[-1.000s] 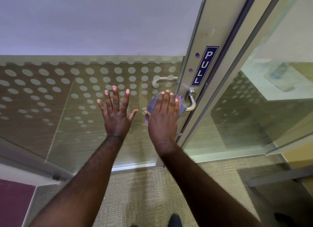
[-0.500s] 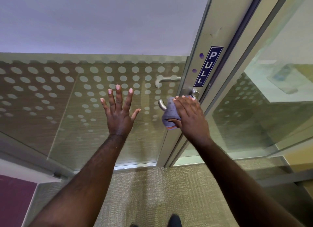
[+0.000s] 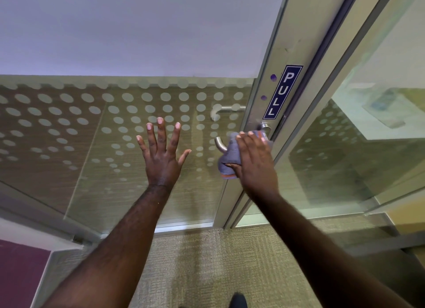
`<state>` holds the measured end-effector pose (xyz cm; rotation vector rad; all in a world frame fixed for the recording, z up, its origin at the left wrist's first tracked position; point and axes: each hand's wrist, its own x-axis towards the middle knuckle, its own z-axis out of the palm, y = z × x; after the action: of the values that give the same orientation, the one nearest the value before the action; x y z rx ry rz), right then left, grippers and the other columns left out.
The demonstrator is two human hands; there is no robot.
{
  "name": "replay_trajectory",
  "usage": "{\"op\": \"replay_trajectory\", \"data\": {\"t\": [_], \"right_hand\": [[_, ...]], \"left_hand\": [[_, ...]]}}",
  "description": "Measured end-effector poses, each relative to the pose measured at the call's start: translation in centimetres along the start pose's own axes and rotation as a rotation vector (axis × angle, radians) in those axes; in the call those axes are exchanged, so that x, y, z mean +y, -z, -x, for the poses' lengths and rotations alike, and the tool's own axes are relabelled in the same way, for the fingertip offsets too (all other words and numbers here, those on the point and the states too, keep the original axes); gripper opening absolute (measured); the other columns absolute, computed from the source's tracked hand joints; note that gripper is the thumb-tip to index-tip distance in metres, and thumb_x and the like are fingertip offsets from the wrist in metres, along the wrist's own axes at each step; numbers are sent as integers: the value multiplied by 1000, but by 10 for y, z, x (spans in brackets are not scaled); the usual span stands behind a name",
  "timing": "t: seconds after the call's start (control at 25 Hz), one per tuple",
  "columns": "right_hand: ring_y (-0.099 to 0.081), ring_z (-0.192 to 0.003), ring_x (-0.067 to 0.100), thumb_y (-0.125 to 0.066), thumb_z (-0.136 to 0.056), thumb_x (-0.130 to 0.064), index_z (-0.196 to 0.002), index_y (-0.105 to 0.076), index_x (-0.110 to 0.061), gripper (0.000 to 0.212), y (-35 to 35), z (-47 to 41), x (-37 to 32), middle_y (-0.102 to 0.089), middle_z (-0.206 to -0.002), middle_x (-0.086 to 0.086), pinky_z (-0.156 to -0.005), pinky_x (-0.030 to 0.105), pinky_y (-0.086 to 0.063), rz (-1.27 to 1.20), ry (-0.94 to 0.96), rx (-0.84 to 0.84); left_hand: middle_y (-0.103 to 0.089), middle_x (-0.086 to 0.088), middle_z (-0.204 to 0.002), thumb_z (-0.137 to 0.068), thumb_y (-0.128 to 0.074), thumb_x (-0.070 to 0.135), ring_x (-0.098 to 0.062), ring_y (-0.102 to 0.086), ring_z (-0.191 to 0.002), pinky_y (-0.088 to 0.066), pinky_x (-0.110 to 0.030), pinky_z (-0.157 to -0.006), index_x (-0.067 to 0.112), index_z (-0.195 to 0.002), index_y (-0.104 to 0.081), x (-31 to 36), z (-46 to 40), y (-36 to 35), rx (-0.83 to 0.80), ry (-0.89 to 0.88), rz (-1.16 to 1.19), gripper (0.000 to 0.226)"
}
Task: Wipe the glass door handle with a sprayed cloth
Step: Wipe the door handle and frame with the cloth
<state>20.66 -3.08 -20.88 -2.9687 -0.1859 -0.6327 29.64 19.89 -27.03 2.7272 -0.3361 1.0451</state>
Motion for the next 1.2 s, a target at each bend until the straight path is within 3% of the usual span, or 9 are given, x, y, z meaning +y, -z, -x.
{"op": "replay_trajectory", "data": {"t": [0.16,0.28,0.4,0.48,0.6,0.68,0.76,1.08,1.2], "right_hand": [[-21,-147,33,-57,-94,-36,-150,-13,-1,80,-9,-19,-60,-26,-157,20,-120,46,-11,162,-71,-41],[-27,-144,32,-59,-84,-26,-149,-16,-2,81,-11,-26,-65,-30,-156,20,-119,45,-15,159,-65,-13],[-41,-138,30,-69,-83,-17,-146,-35,-2,73,-9,-16,-37,-44,-149,16,-116,45,-24,118,107,89],[-46,-134,30,-74,-85,-22,-142,-45,-2,67,-8,-8,-8,-51,-144,15,-113,48,-33,52,217,139],[-53,-127,36,-57,-93,-36,-136,-52,-1,55,-2,-9,29,-57,-135,18,-109,51,-37,-20,300,118],[-54,-124,38,-35,-98,-46,-134,-52,-1,60,2,-10,47,-59,-131,20,-108,52,-39,-17,322,51],[-55,-122,38,-25,-100,-49,-133,-51,-2,63,4,-10,61,-60,-128,21,-108,50,-39,-15,341,60],[-44,-132,32,-27,-103,-46,-136,-50,1,62,9,-14,84,-55,-135,20,-117,39,-23,-101,371,75],[-43,-135,33,-27,-99,-54,-136,-49,1,69,11,-10,83,-53,-139,20,-116,44,-27,-131,327,61]], "left_hand": [[-5,-17,-160,-84,-65,57,-41,-9,-145,-18,-69,-112,34,-155,11,0,1,-2,1,-15,17,107],[16,-5,-163,-85,-62,58,-37,-2,-148,-13,-68,-114,35,-154,13,-1,1,-1,-16,-18,40,104],[-11,-20,-160,-85,-60,59,-42,-12,-145,-18,-70,-112,32,-155,7,1,2,-1,10,-12,30,101],[-22,-25,-156,-85,-60,59,-44,-15,-143,-19,-70,-111,31,-156,4,1,1,-1,21,-13,23,99],[-18,-23,-156,-85,-61,59,-44,-14,-143,-18,-69,-111,31,-156,5,0,1,-1,23,-19,8,101],[-12,-20,-157,-84,-60,60,-43,-12,-143,-17,-69,-111,32,-156,7,0,1,-2,15,-18,14,102],[-10,-19,-157,-84,-60,60,-43,-11,-144,-17,-70,-111,33,-155,7,-1,1,-2,3,-13,23,101],[-9,-18,-157,-84,-59,60,-41,-9,-144,-16,-68,-112,33,-155,9,0,1,-1,-3,-4,32,102],[-11,-20,-157,-84,-61,59,-42,-10,-145,-17,-69,-111,33,-155,8,0,1,0,-11,1,41,103]]}}
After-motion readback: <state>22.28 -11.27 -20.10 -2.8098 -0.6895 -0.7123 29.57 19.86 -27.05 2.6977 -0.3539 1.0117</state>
